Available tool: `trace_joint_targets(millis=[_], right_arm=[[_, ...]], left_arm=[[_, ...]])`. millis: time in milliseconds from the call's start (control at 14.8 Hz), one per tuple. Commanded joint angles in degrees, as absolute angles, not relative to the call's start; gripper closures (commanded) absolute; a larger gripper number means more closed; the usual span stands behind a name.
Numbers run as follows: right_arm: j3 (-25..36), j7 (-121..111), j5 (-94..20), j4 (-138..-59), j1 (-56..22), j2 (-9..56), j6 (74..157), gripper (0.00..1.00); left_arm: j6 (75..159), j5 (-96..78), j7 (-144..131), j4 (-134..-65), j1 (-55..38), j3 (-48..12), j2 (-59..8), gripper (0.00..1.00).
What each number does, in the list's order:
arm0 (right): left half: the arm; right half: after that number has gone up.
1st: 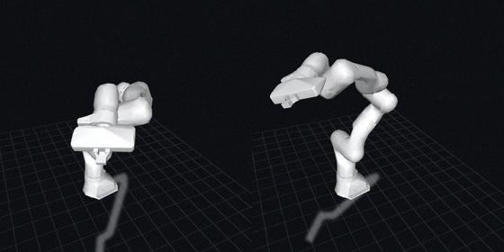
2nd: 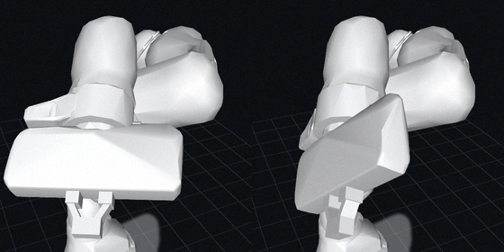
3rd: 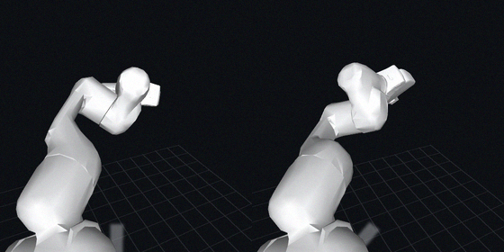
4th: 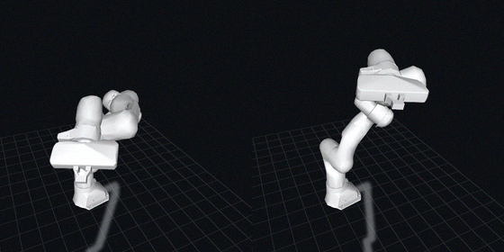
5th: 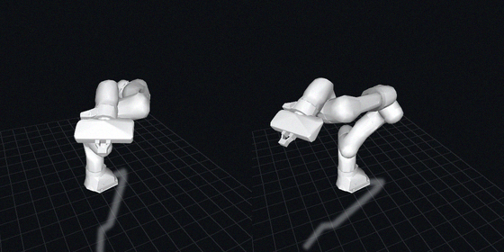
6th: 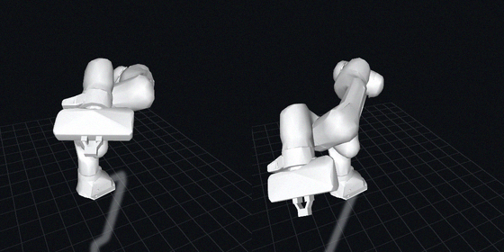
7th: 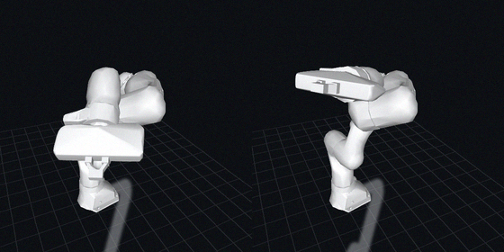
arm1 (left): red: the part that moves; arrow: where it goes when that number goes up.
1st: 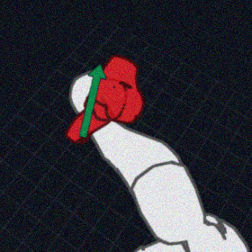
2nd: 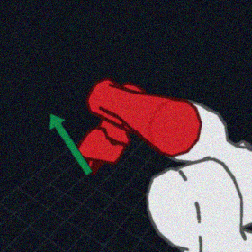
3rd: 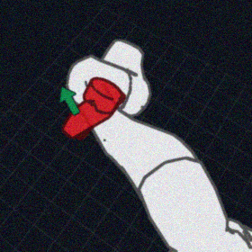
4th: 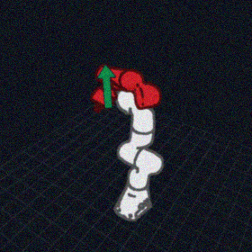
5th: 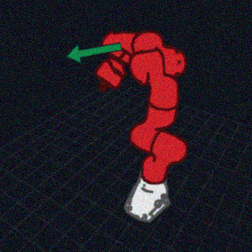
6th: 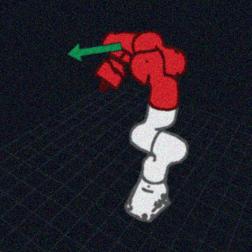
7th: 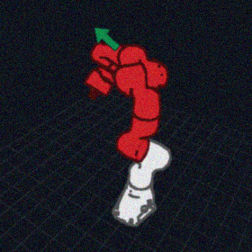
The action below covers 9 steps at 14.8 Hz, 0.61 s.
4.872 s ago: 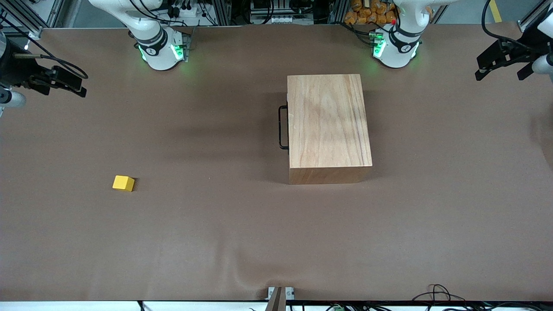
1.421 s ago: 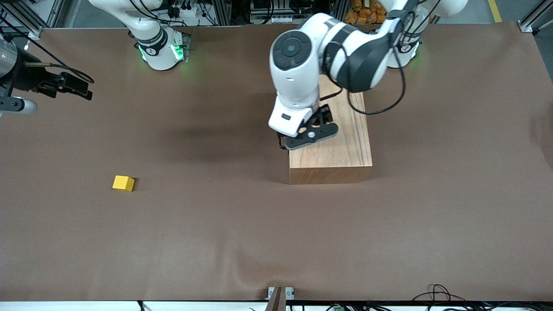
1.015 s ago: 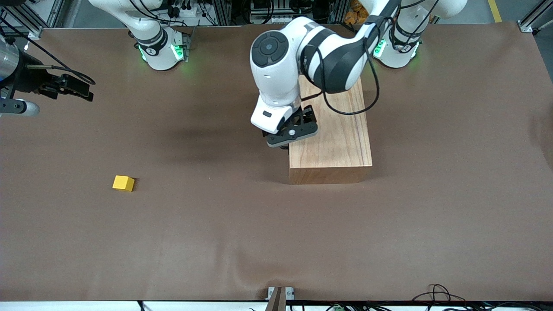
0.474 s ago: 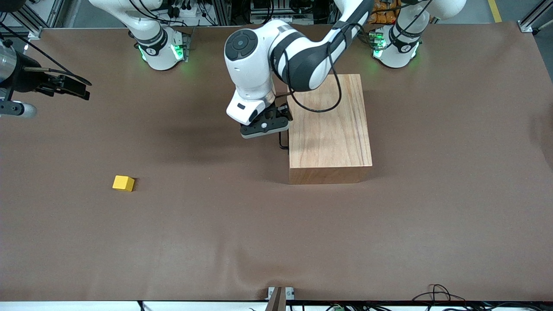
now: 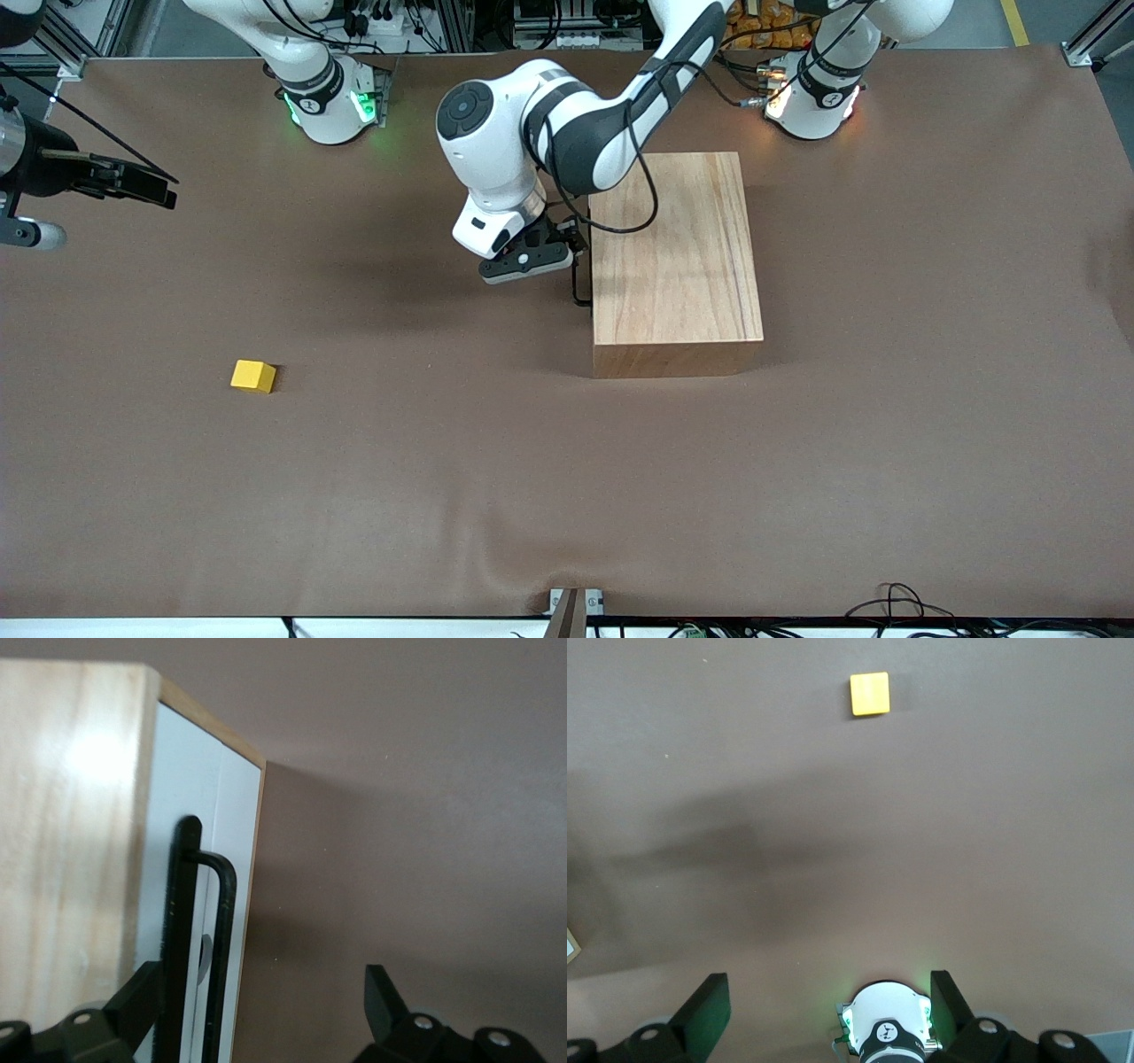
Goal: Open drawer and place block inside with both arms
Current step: 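Lower the left gripper onto the black handle while the right gripper reaches out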
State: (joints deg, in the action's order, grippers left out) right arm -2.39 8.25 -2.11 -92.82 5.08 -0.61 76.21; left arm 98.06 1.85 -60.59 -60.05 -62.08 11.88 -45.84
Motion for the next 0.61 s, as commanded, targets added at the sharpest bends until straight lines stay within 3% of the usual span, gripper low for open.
trace_joint_targets(millis=[0,541], right_arm=[[-3.16,8.35,-2.02,-92.9,6.59,0.09,76.11,0.0],[-3.16,8.44,-2.02,-93.25,6.42,0.53,77.16,0.0]], left_arm=[[96.16,3.16,-61.17,-57.92,-63.36,12.92,-48.07,0.0],[92.29,3.34,-58.62,-58.01,-64.78,12.92,-50.62,0.0]])
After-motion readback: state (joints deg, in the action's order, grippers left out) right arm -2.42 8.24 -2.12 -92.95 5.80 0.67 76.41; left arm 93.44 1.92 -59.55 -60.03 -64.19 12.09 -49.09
